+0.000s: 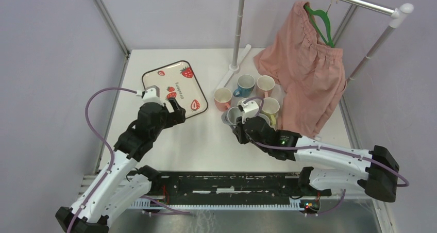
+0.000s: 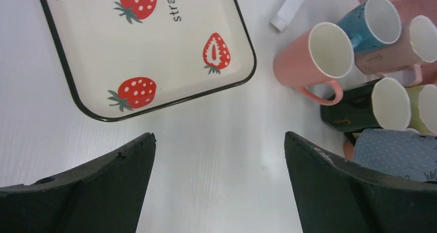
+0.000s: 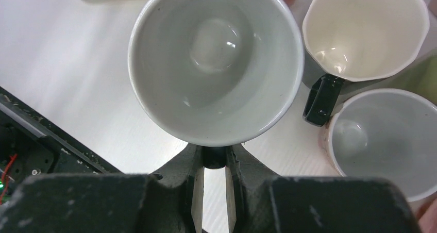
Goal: Turn the mug right side up
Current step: Place the cup at the center of the board.
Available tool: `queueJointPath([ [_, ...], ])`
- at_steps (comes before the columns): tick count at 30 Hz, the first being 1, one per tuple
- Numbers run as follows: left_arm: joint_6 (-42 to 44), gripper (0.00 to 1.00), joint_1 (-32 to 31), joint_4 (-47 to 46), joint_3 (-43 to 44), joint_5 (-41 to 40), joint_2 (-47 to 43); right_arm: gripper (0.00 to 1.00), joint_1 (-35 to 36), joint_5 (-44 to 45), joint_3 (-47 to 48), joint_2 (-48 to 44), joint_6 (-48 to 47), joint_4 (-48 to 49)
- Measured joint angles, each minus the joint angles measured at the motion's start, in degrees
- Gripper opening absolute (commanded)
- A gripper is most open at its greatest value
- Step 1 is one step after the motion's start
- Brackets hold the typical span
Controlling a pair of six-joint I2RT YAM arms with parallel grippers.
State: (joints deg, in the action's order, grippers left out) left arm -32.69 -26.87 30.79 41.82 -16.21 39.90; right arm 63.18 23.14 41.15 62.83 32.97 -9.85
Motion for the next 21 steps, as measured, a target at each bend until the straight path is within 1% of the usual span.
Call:
queueJointPath([
  [8, 1.7, 1.0, 0.0, 0.9, 0.0, -2.6, 1.2, 0.0, 0.5, 1.7, 7.4, 7.5, -0.4, -8.4],
  [15, 2.4, 1.0, 0.0, 0.9, 0.0, -2.8, -0.4, 0.0, 0.6, 1.6, 13.2, 12.3, -1.0, -12.6],
  [21, 2.4, 1.0, 0.0, 0.9, 0.0, -2.8, -0.7, 0.0, 0.6, 1.5, 15.4, 15.3, -1.4, -14.8],
])
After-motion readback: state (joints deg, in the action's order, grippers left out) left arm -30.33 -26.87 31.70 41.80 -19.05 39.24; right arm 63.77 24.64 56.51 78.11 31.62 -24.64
